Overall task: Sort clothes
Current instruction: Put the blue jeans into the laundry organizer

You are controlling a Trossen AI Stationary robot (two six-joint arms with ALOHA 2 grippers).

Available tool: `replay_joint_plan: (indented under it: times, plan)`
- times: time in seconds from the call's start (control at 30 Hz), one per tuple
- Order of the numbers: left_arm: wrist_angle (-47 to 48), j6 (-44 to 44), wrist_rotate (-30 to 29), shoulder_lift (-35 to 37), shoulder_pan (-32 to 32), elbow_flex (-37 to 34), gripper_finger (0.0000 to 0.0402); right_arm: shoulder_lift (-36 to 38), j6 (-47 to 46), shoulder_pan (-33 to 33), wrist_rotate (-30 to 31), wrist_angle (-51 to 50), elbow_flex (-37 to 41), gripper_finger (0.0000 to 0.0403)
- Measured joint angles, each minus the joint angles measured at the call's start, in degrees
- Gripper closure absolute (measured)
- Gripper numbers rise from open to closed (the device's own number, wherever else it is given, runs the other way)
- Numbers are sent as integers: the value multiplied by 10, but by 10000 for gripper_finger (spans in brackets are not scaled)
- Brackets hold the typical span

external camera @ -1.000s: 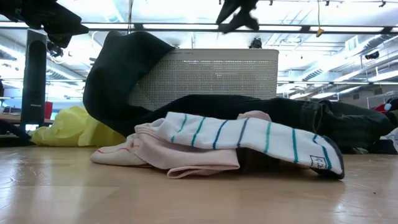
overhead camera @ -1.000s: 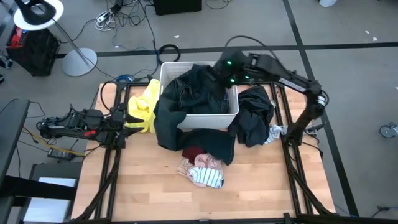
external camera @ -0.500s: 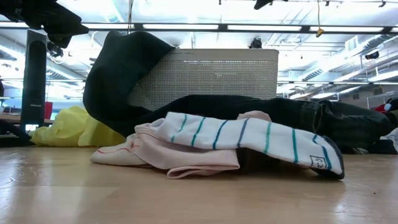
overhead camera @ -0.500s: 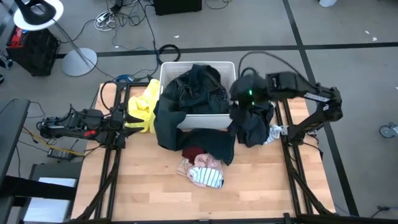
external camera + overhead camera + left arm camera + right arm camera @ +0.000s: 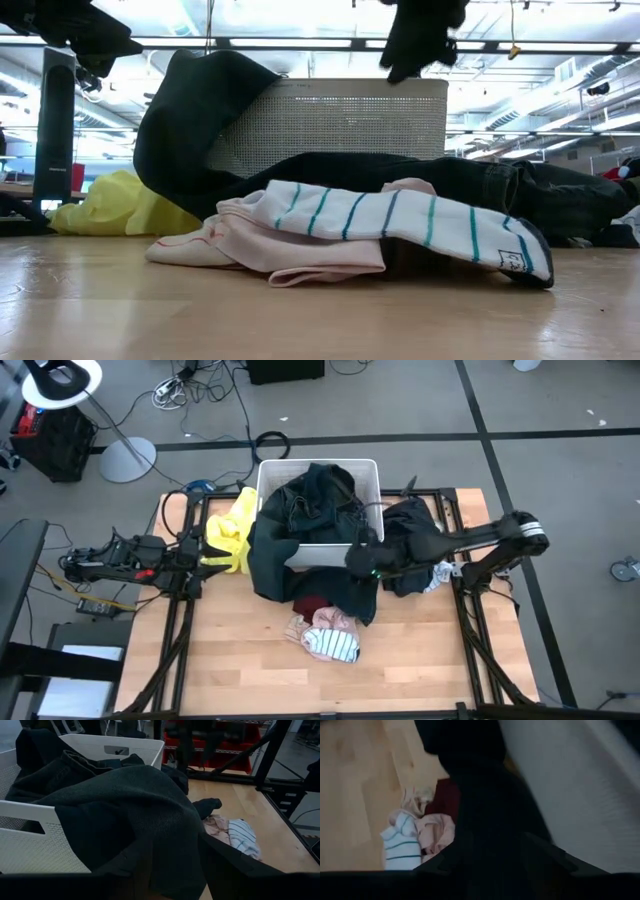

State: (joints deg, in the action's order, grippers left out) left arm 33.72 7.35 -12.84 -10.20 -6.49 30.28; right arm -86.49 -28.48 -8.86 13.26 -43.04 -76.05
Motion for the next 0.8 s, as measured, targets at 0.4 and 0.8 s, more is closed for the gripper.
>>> replay_joint_plan:
  times: [0.4, 0.8]
  plan:
    - [0, 0, 0, 0, 0, 0, 238, -113, 36, -5, -67, 110, 4, 234]
    - [0, 0, 0, 0, 0, 0, 238, -171, 75, -19, -68, 154, 4, 234]
